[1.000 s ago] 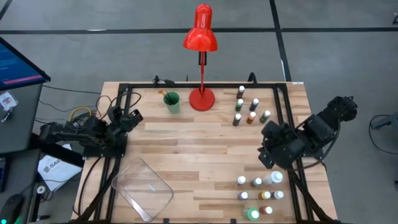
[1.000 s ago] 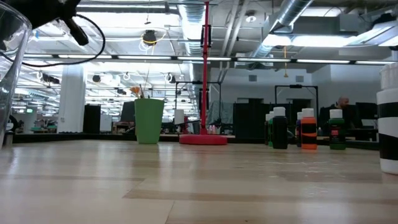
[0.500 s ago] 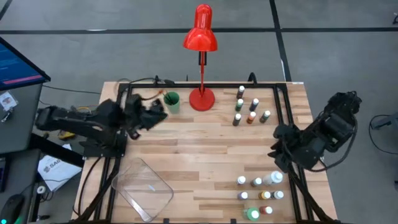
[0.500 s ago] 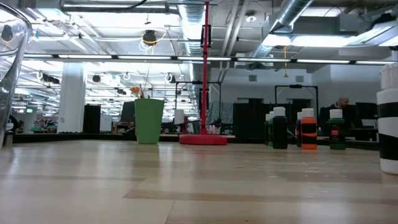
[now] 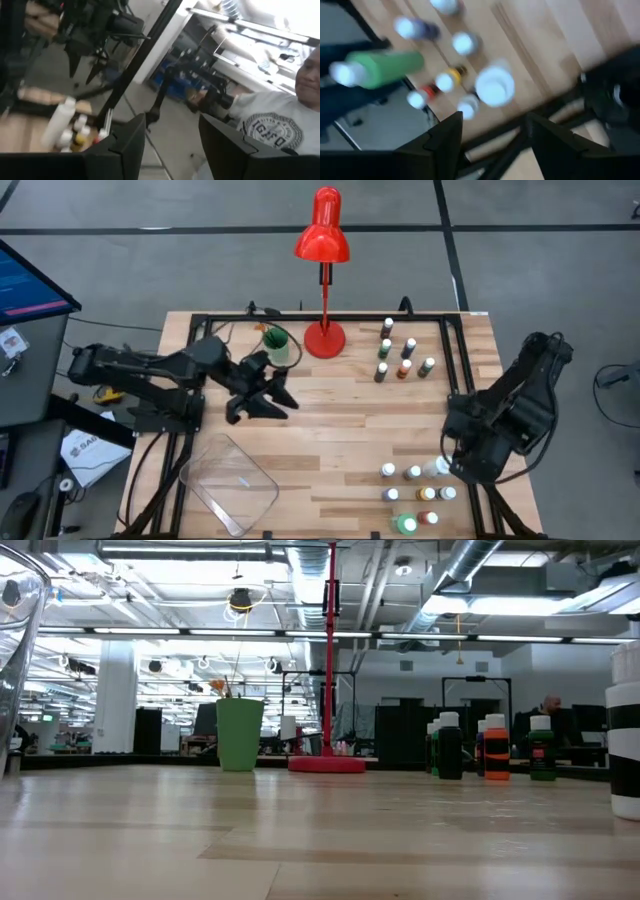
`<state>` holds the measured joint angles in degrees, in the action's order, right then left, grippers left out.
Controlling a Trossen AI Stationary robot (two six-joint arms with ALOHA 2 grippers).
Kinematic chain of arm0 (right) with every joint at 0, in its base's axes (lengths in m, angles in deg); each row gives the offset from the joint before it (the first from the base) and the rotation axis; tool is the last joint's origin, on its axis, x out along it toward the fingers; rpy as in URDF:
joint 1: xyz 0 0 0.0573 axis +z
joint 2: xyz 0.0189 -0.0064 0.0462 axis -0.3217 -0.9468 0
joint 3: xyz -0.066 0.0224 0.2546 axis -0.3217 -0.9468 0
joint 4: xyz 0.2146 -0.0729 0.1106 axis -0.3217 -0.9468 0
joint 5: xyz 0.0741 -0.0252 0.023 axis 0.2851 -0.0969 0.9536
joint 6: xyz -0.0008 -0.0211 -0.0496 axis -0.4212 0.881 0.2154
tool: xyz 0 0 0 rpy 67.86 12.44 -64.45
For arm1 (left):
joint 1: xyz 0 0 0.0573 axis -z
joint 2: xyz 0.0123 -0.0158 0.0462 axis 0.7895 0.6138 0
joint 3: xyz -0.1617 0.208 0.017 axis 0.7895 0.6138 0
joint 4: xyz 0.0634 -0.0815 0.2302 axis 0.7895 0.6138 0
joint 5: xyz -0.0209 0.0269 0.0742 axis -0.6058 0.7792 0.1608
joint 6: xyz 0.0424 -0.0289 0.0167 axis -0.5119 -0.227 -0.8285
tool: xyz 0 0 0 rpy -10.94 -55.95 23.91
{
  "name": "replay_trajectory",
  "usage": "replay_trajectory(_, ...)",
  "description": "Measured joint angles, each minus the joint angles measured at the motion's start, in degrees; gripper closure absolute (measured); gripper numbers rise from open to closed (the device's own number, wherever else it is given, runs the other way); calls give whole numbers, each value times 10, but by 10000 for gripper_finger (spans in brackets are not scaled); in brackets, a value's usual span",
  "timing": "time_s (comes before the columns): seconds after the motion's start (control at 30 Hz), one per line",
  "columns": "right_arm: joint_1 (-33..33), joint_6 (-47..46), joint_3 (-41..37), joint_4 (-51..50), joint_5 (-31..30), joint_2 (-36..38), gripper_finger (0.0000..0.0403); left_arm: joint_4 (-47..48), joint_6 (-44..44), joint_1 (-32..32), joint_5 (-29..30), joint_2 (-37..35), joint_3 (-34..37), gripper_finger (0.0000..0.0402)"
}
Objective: Pick & Place Paint Supplies
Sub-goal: Put the big white coloring bottle into the transparent bin
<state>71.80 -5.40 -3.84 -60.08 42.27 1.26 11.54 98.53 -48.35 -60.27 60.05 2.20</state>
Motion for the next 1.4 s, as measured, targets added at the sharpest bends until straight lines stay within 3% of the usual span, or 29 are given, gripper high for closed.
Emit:
replay_trajectory(0.27,13,-29,-54,34,22,0,157,250,-11,0,3,-121,1,226)
replay_trajectory(0.43,12,-29,-84,96,21,0,152,329,-14,0,3,-173,1,226)
replay_trajectory(0.87,-8,-3,-104,87,16,-40,152,326,75,0,15,-200,1,227)
replay_trajectory(1.4,-15,38,-104,74,22,-83,154,325,83,0,39,-198,1,227)
